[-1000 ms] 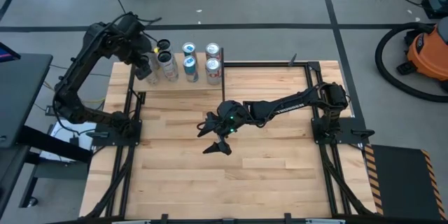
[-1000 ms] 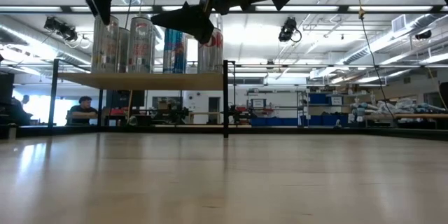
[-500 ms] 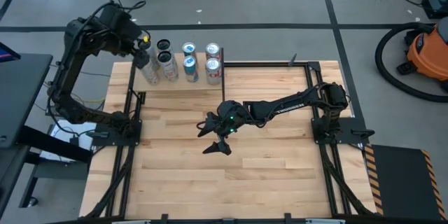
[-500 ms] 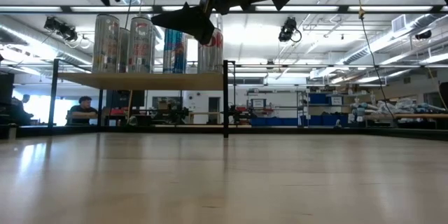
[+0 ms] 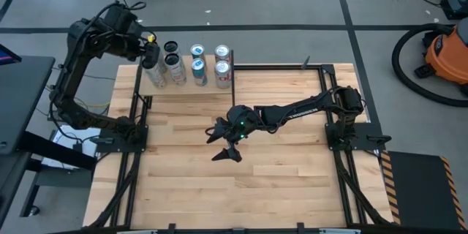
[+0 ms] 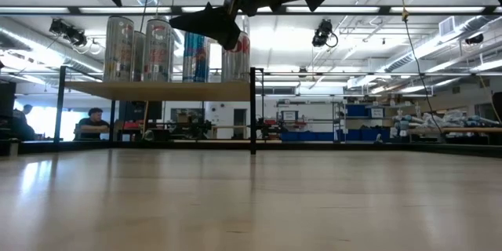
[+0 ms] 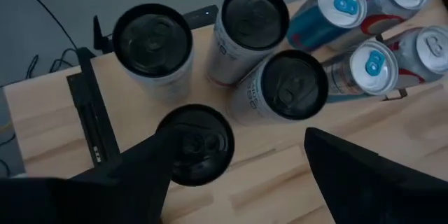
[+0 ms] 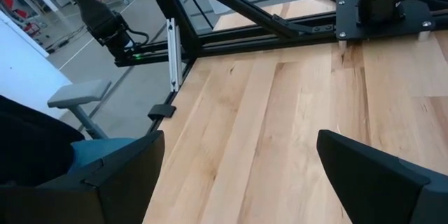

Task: Place canned beverage on shelf
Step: Put the white-yellow soda can on the shelf aligned with the other white-yellow soda can

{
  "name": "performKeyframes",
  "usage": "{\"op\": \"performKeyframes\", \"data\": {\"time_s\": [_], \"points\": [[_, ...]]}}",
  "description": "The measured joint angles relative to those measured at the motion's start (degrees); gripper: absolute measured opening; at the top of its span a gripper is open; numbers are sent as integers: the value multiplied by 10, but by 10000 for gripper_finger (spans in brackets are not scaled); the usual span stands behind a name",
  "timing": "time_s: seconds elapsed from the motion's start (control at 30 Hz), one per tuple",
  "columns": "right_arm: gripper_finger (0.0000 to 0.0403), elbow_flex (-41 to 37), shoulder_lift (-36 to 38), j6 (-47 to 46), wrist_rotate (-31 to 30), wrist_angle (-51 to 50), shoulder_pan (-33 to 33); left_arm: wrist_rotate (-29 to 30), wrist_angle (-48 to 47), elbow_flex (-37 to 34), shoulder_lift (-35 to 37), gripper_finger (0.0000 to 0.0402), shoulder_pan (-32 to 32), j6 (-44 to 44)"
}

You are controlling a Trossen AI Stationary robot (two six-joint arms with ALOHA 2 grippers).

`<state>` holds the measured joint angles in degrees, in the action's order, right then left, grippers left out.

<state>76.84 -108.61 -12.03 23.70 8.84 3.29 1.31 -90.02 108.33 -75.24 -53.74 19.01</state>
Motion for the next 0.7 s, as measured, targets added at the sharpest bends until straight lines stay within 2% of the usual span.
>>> {"op": "performKeyframes", "data": {"time_s": [0.23, 0.43, 0.7], "points": [[383, 0, 0, 0, 0, -17, 4, 11, 0, 0, 5, 316, -1, 25], [383, 0, 0, 1, 0, -16, 5, -28, 0, 0, 8, 316, 10, -33], [383, 0, 0, 2, 0, -12, 5, -32, 0, 0, 7, 316, 41, -29]]}}
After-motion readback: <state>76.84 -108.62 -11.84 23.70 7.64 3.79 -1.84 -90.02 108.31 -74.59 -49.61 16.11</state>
